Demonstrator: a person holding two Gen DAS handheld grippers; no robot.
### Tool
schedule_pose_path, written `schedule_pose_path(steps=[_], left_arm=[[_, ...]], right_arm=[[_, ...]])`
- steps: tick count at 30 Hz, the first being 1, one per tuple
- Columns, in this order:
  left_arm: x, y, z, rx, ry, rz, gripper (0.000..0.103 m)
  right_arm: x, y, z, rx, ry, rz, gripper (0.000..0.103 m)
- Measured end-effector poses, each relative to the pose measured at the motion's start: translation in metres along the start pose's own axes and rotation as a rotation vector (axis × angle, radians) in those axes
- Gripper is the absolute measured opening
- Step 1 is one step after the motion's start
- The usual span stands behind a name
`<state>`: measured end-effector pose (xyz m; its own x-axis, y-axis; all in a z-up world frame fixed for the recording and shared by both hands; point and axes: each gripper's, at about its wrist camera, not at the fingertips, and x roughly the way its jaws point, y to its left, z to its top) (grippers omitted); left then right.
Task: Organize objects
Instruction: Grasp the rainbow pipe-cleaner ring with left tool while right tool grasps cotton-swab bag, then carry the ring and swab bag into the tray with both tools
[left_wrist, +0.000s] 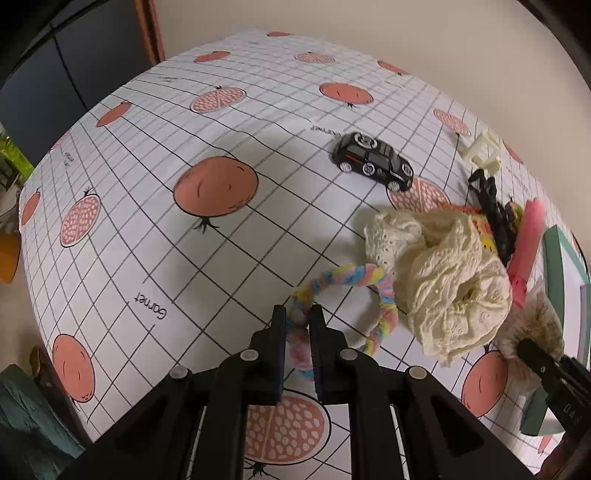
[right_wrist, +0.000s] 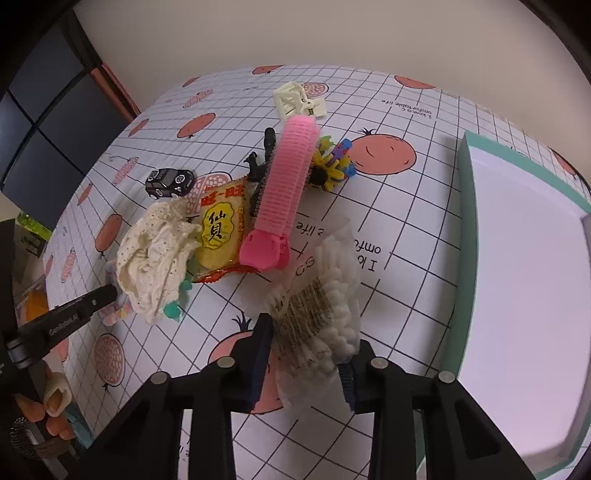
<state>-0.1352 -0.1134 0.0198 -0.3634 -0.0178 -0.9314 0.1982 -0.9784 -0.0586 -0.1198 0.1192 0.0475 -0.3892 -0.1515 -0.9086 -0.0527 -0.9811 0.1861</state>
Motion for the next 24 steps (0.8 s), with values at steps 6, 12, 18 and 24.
schedule_pose_path(steps=[6, 12, 18, 24], left_arm=[[-0.011, 0.006, 0.0, -0.061, -0.031, -0.017, 0.012], [-0.018, 0.029, -0.001, -0.181, -0.041, -0.078, 0.012], [-0.03, 0.035, -0.002, -0.249, -0.081, -0.117, 0.012], [-0.037, 0.014, -0.001, -0.253, -0.066, -0.266, 0.012]], right_arm=[[-0.015, -0.007, -0.001, 0.004, -0.024, 0.01, 0.029], [-0.036, -0.012, 0.001, 0.016, -0.071, 0.05, 0.029], [-0.058, -0.026, 0.003, 0.055, -0.13, 0.059, 0.029], [-0.078, -0.058, 0.006, 0.126, -0.169, 0.053, 0.029]])
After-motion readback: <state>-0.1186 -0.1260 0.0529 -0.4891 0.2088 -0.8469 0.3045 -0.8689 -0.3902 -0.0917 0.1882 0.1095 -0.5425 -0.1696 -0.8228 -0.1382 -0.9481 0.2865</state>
